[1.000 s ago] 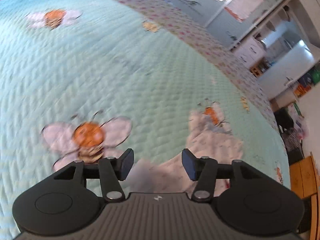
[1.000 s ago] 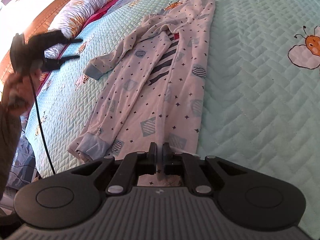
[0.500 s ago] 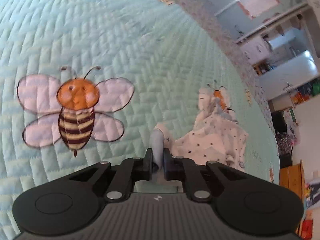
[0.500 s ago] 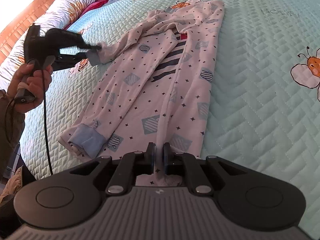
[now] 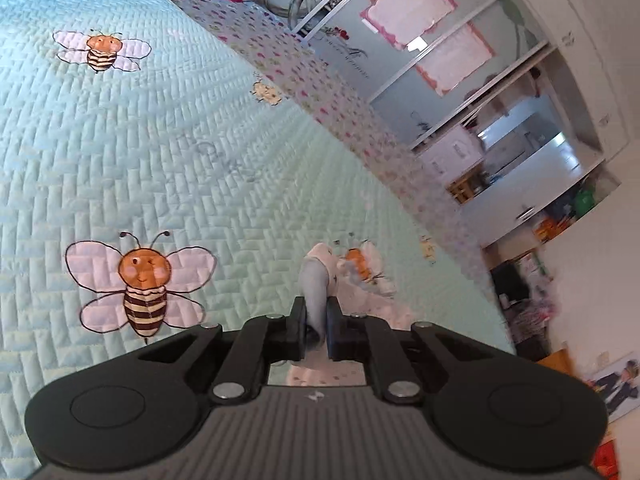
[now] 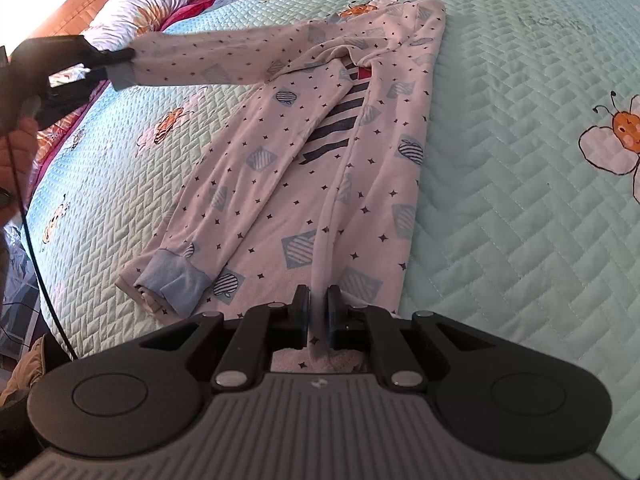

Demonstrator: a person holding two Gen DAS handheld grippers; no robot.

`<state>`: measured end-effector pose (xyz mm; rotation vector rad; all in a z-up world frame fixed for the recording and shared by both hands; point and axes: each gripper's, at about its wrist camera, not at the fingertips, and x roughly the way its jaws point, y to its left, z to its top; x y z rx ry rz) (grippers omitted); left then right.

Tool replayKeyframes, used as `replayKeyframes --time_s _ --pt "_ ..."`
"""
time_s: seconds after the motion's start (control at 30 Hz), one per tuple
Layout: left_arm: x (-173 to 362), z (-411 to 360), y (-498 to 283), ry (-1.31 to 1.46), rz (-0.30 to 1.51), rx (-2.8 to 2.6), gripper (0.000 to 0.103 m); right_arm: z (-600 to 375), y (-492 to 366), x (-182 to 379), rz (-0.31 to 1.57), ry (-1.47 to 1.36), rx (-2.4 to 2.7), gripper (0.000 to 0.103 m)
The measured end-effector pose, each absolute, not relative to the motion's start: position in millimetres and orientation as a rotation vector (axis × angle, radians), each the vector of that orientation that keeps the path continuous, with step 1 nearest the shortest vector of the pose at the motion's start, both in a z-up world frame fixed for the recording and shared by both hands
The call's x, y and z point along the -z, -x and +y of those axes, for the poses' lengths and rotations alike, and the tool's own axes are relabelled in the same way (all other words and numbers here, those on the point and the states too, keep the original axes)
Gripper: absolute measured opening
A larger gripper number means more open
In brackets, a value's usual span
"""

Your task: Fold clothes

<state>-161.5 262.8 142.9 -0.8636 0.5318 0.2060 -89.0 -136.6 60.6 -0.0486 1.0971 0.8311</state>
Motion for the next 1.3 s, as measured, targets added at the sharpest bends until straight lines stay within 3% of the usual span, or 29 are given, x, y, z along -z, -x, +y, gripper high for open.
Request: replayKeyframes --time_s 0.77,0.93,1.0,1.13,1.3 --pt "-112 286 147 0.897 0.625 -0.312 0.009 -143 90 -65 1.097 0.023 -0.846 0.013" --pt "-101 294 138 0.87 0.662 -0.363 0.01 -148 88 -64 1.119 -0.015 -0.85 0.02" --pt "-95 298 138 0.855 0.678 -0.406 0.014 -151 88 -65 1.123 -0.03 -0.861 0.024" --pt "-84 307 141 0.832 0.703 -0.49 0.04 -166 84 -68 1.131 -0.123 -0.909 0.041" --pt "-82 321 163 0.881 0.703 -0.534 0.042 -193 77 -71 1.129 -0.322 -0.926 0.042"
